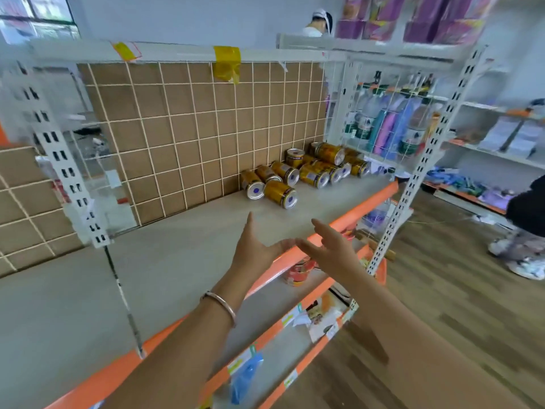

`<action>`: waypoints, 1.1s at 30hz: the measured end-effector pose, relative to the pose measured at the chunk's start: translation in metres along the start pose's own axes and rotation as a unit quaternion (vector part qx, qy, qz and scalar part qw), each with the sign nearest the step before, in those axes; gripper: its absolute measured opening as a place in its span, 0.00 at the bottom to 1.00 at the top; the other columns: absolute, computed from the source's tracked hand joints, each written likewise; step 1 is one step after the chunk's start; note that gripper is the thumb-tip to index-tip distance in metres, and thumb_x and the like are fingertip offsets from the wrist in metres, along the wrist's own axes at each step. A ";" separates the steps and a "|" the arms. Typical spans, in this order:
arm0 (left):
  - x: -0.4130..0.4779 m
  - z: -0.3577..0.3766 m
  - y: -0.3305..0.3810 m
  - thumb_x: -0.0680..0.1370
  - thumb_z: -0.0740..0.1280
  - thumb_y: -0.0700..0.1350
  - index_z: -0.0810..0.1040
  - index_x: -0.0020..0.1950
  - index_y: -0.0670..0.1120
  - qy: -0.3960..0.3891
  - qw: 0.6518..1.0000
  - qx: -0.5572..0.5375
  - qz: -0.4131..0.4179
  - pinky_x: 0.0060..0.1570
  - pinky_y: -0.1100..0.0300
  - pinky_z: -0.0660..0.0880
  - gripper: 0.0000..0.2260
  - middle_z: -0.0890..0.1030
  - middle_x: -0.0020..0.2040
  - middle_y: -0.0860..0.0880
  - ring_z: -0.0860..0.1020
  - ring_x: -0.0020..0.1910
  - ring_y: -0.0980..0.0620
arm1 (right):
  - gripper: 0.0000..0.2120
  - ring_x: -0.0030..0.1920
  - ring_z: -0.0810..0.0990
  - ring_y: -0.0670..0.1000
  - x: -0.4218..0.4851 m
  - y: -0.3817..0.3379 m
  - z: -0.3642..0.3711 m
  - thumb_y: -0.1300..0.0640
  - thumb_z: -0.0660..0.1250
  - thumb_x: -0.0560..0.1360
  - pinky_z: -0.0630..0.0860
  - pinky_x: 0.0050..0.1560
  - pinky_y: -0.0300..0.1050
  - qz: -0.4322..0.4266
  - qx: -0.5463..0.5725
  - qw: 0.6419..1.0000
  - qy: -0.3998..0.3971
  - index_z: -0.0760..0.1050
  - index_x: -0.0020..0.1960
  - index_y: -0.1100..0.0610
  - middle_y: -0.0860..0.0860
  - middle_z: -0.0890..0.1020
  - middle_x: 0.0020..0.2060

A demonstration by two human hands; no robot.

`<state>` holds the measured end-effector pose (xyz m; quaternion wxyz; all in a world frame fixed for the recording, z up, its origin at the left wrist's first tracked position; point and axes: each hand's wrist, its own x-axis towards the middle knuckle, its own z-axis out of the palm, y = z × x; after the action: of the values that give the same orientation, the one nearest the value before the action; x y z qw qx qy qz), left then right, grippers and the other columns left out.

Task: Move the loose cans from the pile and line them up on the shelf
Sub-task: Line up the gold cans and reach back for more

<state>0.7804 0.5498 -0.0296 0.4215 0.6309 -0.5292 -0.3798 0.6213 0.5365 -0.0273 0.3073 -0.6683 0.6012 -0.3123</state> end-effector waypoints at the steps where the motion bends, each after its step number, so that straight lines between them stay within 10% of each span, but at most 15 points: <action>1: 0.006 0.008 0.004 0.68 0.74 0.56 0.48 0.78 0.49 -0.005 1.000 -0.002 -0.002 0.70 0.56 0.60 0.48 0.54 0.78 0.49 0.57 0.76 0.48 | 0.35 0.71 0.67 0.55 0.006 0.005 -0.005 0.44 0.69 0.73 0.66 0.70 0.53 0.004 0.000 1.000 0.001 0.61 0.75 0.53 0.53 0.67 0.72; 14: 0.176 0.073 0.003 0.56 0.75 0.69 0.61 0.74 0.49 0.016 0.991 -0.087 -0.102 0.67 0.50 0.68 0.52 0.70 0.71 0.46 0.70 0.68 0.45 | 0.32 0.72 0.65 0.52 0.152 0.047 -0.038 0.44 0.66 0.75 0.65 0.68 0.46 0.032 0.018 0.999 -0.001 0.59 0.75 0.51 0.51 0.66 0.73; 19: 0.225 0.078 -0.001 0.68 0.75 0.54 0.77 0.55 0.43 0.061 0.974 -0.133 -0.170 0.45 0.60 0.72 0.21 0.80 0.51 0.45 0.78 0.48 0.46 | 0.30 0.70 0.67 0.52 0.206 0.055 -0.034 0.46 0.66 0.76 0.65 0.69 0.47 0.057 0.048 0.997 -0.001 0.62 0.74 0.52 0.53 0.69 0.71; 26: 0.285 0.091 -0.035 0.42 0.69 0.78 0.79 0.52 0.46 0.104 0.957 -0.092 -0.254 0.55 0.49 0.78 0.49 0.83 0.50 0.46 0.81 0.49 0.44 | 0.26 0.68 0.69 0.49 0.257 0.066 -0.019 0.49 0.67 0.76 0.66 0.64 0.42 0.058 0.044 0.997 -0.040 0.66 0.71 0.52 0.50 0.71 0.69; 33: 0.280 0.083 0.006 0.71 0.70 0.59 0.70 0.52 0.46 0.037 0.962 0.050 -0.265 0.50 0.55 0.74 0.20 0.77 0.43 0.46 0.77 0.43 0.48 | 0.22 0.64 0.72 0.51 0.300 0.079 -0.025 0.54 0.65 0.76 0.66 0.53 0.39 0.032 0.002 0.996 -0.082 0.69 0.69 0.53 0.50 0.73 0.66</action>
<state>0.7440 0.2620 -0.0628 0.2929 0.7825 -0.3451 -0.4276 0.5782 0.2296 -0.0600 0.3667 -0.6715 0.5945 -0.2475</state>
